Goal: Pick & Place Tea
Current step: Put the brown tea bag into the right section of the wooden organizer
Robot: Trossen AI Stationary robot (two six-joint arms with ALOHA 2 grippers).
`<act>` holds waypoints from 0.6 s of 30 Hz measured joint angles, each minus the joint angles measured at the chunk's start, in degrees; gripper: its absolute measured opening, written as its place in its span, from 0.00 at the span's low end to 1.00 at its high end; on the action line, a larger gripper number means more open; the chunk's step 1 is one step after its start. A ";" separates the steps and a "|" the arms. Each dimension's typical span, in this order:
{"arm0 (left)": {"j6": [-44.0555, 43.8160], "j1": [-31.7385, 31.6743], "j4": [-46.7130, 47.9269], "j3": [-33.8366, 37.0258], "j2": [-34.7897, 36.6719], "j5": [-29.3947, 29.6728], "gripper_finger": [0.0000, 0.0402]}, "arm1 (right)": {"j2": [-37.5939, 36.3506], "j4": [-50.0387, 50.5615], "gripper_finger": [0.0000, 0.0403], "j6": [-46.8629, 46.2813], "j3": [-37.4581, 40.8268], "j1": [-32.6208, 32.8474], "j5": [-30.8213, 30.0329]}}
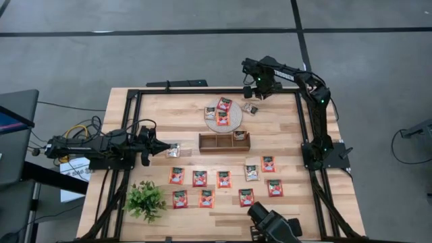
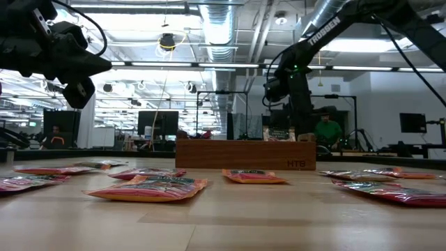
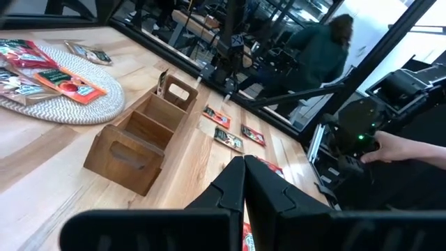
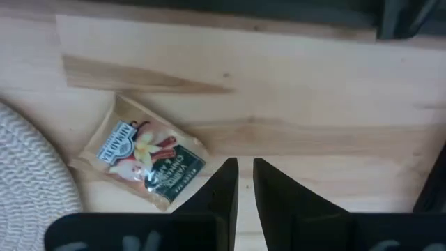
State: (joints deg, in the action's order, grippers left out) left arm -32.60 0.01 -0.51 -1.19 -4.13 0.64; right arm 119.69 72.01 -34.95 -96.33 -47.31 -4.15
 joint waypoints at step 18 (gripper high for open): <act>0.22 -0.02 0.00 0.00 0.01 0.42 0.00 | 0.64 -4.85 0.13 -1.95 0.06 0.43 5.75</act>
State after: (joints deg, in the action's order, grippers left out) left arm -32.38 -0.01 -0.51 -1.19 -4.12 1.06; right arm 120.33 67.16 -36.91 -96.27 -46.88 1.61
